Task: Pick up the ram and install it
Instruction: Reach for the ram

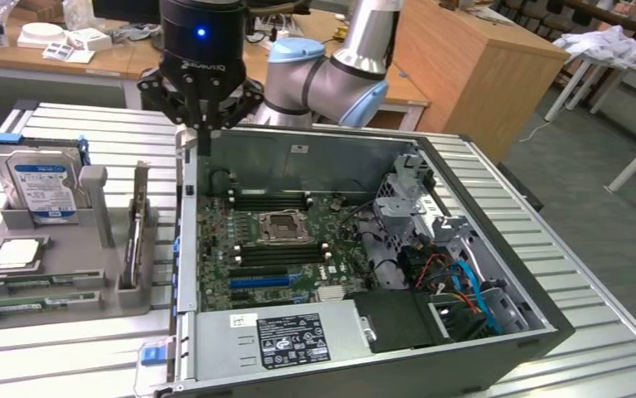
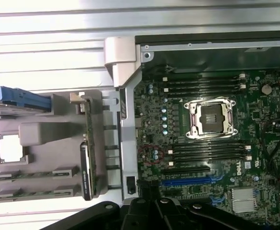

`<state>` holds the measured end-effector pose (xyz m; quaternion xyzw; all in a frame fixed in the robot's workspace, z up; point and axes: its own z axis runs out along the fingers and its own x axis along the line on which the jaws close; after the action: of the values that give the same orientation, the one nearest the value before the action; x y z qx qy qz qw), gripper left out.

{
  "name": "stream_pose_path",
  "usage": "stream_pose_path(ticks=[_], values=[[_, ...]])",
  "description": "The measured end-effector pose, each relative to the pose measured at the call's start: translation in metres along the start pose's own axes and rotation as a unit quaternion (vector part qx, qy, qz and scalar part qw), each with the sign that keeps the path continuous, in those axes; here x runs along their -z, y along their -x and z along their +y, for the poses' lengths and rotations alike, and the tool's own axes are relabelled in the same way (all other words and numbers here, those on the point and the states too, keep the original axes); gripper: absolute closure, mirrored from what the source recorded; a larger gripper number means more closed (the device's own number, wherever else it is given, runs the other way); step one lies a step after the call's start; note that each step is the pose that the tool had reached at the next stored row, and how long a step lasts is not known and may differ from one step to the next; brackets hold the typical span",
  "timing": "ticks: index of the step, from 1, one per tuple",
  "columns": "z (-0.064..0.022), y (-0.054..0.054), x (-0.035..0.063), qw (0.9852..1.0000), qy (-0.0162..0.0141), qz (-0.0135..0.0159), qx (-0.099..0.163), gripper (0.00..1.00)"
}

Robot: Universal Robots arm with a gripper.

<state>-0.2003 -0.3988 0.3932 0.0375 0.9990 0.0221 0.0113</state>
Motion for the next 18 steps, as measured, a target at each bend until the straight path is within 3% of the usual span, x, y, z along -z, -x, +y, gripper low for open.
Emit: stream_pose_path(ticks=[18], values=[[-0.0026, -0.034, 0.0005, 1.0, -0.0006, 0.0071, 0.0, 0.89]])
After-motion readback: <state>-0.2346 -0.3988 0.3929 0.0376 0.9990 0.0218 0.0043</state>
